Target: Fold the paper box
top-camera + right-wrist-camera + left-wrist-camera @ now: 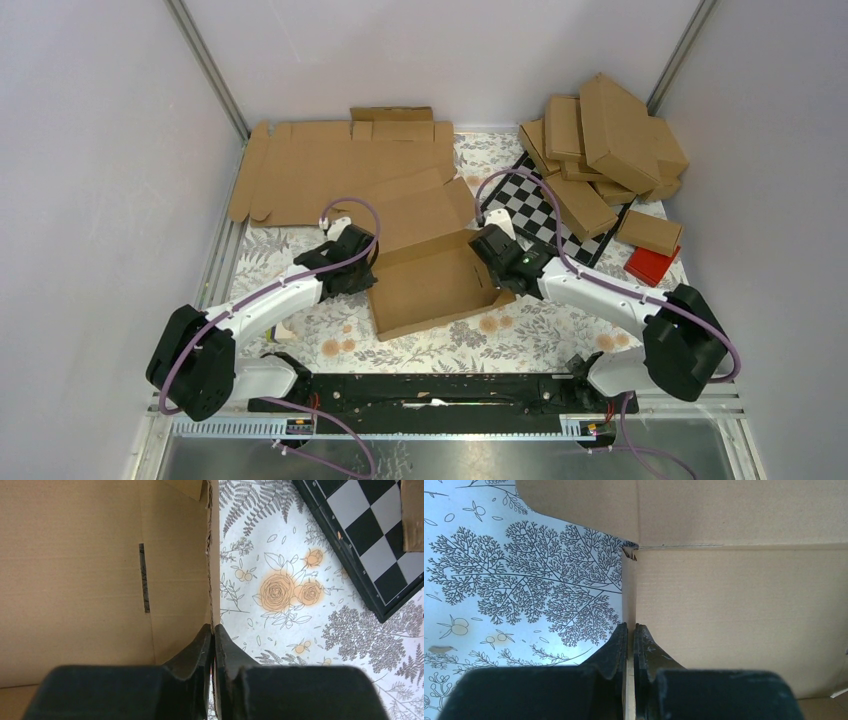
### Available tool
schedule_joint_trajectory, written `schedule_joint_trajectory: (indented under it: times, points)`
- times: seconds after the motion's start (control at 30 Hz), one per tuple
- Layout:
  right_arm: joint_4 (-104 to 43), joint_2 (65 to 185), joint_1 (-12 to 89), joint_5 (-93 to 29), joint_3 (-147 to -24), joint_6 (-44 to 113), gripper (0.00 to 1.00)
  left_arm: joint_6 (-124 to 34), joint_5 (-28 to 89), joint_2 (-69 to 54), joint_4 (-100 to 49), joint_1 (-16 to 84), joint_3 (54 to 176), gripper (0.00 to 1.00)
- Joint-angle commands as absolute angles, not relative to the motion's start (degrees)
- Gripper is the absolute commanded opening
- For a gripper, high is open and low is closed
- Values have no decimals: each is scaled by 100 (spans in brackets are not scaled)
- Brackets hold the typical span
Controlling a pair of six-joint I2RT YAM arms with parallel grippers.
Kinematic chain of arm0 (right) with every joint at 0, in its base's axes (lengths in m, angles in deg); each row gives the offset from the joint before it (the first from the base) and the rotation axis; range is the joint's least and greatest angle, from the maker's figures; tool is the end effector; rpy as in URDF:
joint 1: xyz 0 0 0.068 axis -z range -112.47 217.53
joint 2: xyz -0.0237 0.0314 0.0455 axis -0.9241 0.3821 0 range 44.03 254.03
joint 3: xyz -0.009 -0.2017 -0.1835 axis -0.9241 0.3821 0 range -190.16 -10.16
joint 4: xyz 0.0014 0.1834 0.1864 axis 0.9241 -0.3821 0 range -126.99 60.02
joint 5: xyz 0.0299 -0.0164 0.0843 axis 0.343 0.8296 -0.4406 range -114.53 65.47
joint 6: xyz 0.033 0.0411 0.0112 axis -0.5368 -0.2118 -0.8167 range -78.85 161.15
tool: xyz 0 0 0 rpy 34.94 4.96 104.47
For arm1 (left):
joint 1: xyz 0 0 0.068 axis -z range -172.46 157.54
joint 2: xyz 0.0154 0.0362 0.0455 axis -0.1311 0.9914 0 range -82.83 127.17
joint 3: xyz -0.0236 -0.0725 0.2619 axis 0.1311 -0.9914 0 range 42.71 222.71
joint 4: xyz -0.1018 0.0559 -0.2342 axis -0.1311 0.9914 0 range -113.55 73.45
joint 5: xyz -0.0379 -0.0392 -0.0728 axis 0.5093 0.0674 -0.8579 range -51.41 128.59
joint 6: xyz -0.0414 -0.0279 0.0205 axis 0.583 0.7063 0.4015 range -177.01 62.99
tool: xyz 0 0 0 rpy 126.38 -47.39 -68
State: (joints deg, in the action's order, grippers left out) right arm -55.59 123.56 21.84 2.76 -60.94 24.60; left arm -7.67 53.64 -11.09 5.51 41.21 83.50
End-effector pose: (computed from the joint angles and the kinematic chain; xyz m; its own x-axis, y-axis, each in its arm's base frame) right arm 0.2053 0.1870 0.2221 -0.6720 -0.3261 -0.6648 -0.2690 0.9440 -0.1911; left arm 0.1985 -0.1213 0.1957 -0.7939 -0.3513 -0.4962 -0.2682 0.9348 -0.2327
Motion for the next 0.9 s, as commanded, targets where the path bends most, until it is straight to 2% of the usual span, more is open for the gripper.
schedule_joint_trajectory:
  times: [0.0, 0.13, 0.3, 0.33, 0.43, 0.47, 0.63, 0.73, 0.87]
  points:
    - [-5218, 12047, 2078, 338, -5862, 1916, 12, -794, 5026, -1278, 173, 4155, 8392, 0]
    - [-5354, 11753, 2222, 19, -5713, 1762, 26, -873, 4862, -1443, -30, 4154, 8218, 0]
    - [-5729, 11231, 2253, -34, -5674, 1665, 55, -952, 4764, -1533, -401, 4155, 8006, 0]
    - [-5824, 11136, 2257, -80, -5674, 1595, 63, -988, 4765, -1533, -397, 4155, 8018, 0]
    - [-6135, 10815, 2258, 23, -5652, 1159, 96, -1124, 4645, -1533, -412, 4155, 8061, 0]
    - [-6278, 10686, 2256, 200, -5662, 839, 99, -1175, 4585, -1533, -454, 4155, 8054, 0]
    - [-6491, 9869, 2258, 22, -5491, -550, 100, -1194, 4480, -1533, -556, 4155, 8004, 0]
    - [-5911, 9304, 2266, -692, -5199, -83, 100, -1293, 4339, -1590, -671, 4155, 8013, 0]
    - [-5637, 8634, 2270, -777, -4849, -110, 100, -1006, 4535, -1781, -718, 4149, 7936, 0]
